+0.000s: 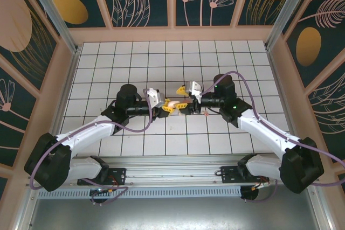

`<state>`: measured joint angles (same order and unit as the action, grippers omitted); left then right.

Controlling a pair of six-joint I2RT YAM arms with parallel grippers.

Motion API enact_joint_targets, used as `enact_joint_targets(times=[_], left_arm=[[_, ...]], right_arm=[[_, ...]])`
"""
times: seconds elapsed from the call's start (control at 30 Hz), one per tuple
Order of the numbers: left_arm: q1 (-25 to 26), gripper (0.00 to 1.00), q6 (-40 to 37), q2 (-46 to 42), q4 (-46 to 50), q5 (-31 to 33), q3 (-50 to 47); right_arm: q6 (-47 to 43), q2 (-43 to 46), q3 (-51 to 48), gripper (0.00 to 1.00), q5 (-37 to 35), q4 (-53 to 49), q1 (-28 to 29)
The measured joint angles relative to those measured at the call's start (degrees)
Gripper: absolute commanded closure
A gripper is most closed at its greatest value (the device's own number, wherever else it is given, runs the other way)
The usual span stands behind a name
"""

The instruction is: Insert the wireless bluetooth earbuds into the charging case

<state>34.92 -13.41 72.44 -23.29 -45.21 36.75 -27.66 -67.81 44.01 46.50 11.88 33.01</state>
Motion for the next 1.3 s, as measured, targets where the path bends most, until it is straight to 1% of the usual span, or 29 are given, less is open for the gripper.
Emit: enact_joint_targets(times=[0.13,0.37,0.9,1.3], left_arm=[[-0.09,0.8,0.04,-0.04,0.24,0.31,-0.07],[0.42,0.8,0.0,-0.42,0.66,-1.75,-0.24],[0.42,0.81,0.61,-0.85,-0.57,-2.14,-0.87],[0.42,0.81,7.48,-0.92,-13.6,-0.85,-7.19]], right_arm=[[1.29,0.02,0.0,0.45,-1.42,1.95,-0.02],[2.32,0.04,-0.02,0.45,-5.79,4.83,-0.42],[2.75,0.04,-0.24,0.45,-7.15,5.66,-0.44],[2.99,0.04,-0.79,0.45,-7.89,6.05,-0.46]])
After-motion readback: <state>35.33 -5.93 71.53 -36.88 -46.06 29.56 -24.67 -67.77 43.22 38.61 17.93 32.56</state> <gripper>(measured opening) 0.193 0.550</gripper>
